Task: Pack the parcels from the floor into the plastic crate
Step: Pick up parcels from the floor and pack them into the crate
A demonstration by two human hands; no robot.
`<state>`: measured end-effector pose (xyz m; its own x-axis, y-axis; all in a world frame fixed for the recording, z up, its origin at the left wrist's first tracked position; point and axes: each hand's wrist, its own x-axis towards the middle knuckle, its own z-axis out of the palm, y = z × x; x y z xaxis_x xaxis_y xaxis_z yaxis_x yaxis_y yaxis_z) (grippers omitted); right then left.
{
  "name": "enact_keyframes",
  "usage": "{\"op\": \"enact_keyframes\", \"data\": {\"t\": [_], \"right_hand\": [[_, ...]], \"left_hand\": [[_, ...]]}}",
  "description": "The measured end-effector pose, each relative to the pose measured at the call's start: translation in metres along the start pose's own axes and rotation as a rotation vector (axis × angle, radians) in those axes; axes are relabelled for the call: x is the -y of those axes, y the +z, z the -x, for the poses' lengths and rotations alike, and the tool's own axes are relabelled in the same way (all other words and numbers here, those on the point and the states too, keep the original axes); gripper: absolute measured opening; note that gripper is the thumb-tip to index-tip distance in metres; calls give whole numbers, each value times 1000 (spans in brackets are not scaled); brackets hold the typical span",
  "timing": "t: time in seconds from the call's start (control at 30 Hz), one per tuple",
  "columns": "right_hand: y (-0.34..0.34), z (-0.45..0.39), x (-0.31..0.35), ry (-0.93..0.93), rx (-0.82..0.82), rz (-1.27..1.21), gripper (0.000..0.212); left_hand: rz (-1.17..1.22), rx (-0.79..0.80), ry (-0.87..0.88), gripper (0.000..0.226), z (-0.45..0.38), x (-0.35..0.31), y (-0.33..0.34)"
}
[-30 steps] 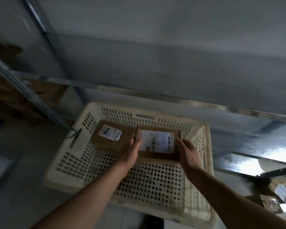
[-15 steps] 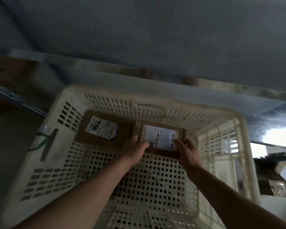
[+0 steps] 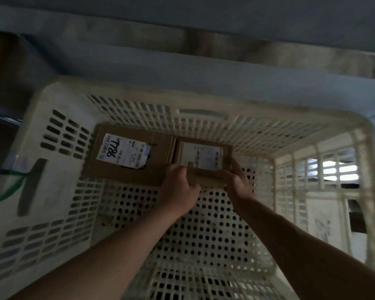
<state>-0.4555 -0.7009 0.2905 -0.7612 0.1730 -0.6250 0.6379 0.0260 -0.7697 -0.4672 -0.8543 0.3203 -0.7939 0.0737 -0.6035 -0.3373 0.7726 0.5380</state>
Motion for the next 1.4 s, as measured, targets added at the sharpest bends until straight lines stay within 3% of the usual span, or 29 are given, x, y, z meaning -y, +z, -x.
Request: {"op": "enact_keyframes", "data": {"t": [0.13, 0.3, 0.4, 0.47, 0.7, 0.8, 0.93, 1.07, 1.17, 1.2, 1.33, 1.4], "right_hand": [[3, -2, -3, 42, 54, 13, 67], [-4, -3, -1, 100, 148, 54, 45], [-10, 8, 13, 47, 170, 78, 20], [-14, 18, 21, 27, 150, 83, 25], [-35, 52, 40, -46, 85, 187, 78], [-48, 75, 58, -90, 74, 196, 75], [-67, 106, 74, -155, 65, 185, 52], [-85, 147, 84, -225, 33, 197, 76], [-102, 180, 84, -251, -15, 132, 76], [-108, 191, 82, -249, -41, 101, 74], [-134, 233, 63, -256, -146, -26, 66], [-148, 255, 50, -237, -215, -67, 74]], "left_hand": [[4, 81, 1, 47, -4, 4, 1], [82, 155, -32, 49, -10, 6, -1], [93, 161, -48, 54, -5, 2, -4], [84, 158, -55, 57, 3, -3, -6], [71, 94, -46, 63, 42, -35, -11], [114, 51, -42, 62, 60, -51, -13], [201, -3, -22, 76, 90, -75, -18], [244, -26, 57, 78, 125, -94, -25], [192, -48, 136, 83, 151, -103, -23], [183, -38, 159, 82, 159, -107, -20], [245, -14, 297, 34, 193, -120, 1], [309, -5, 353, 31, 211, -128, 16]]}}
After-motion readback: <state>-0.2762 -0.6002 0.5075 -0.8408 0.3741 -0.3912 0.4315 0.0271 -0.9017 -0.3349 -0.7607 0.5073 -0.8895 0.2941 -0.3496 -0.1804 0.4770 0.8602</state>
